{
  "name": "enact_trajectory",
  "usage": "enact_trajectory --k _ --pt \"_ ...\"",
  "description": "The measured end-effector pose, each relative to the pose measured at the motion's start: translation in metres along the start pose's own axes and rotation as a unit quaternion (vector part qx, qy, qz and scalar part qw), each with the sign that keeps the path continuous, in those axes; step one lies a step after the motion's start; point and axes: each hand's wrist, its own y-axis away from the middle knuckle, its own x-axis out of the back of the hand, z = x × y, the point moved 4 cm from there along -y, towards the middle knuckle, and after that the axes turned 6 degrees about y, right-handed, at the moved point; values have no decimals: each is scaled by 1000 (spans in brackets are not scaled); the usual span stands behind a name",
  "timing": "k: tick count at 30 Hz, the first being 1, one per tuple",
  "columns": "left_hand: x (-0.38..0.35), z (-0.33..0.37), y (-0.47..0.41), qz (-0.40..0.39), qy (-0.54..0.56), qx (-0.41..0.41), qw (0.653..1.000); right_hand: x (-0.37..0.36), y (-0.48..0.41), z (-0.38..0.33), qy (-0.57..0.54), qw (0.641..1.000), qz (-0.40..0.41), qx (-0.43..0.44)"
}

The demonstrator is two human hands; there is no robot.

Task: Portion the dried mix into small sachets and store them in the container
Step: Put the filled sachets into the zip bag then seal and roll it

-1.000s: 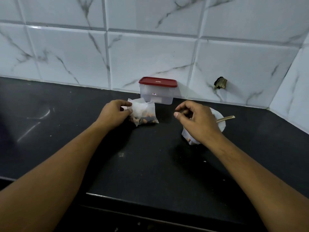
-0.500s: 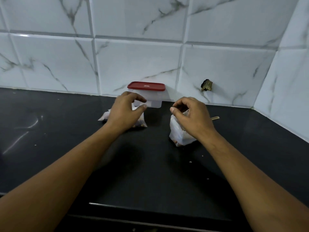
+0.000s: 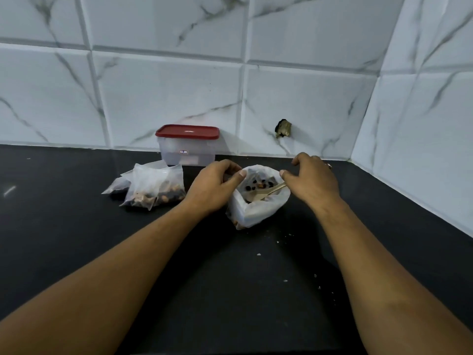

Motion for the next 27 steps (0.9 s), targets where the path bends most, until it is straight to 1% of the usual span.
enact_trajectory --k 3,5,9,11,13,16,18,20,21,23,27 --pt "-1 -8 3 -8 -17 -6 1000 -7 1 6 13 998 -51 -29" --pt "-1 -11 5 -19 -23 -6 1000 -8 1 7 3 997 -63 -37" --pt "0 -13 6 -24 -12 2 1000 1 1 2 -40 998 -42 -32" --pt "1 -15 6 -21 13 19 1000 4 1 -2 -107 994 -33 -21" --pt "3 -17 7 -15 39 32 999 4 2 -7 -236 971 -39 -25" --pt "5 -17 9 -20 59 46 997 4 4 -15 -404 910 -68 -55" --pt "5 -16 9 -22 66 50 996 4 5 -21 -472 875 -89 -66" --pt "4 -15 10 -22 72 52 996 1 7 -26 -503 854 -116 -64" --pt "4 -15 10 -21 75 52 996 -1 8 -28 -502 853 -132 -57" --pt "4 -16 10 -19 81 53 995 -2 10 -32 -479 866 -142 -27" --pt "4 -16 10 -18 86 60 994 8 5 -31 -428 897 -96 53"
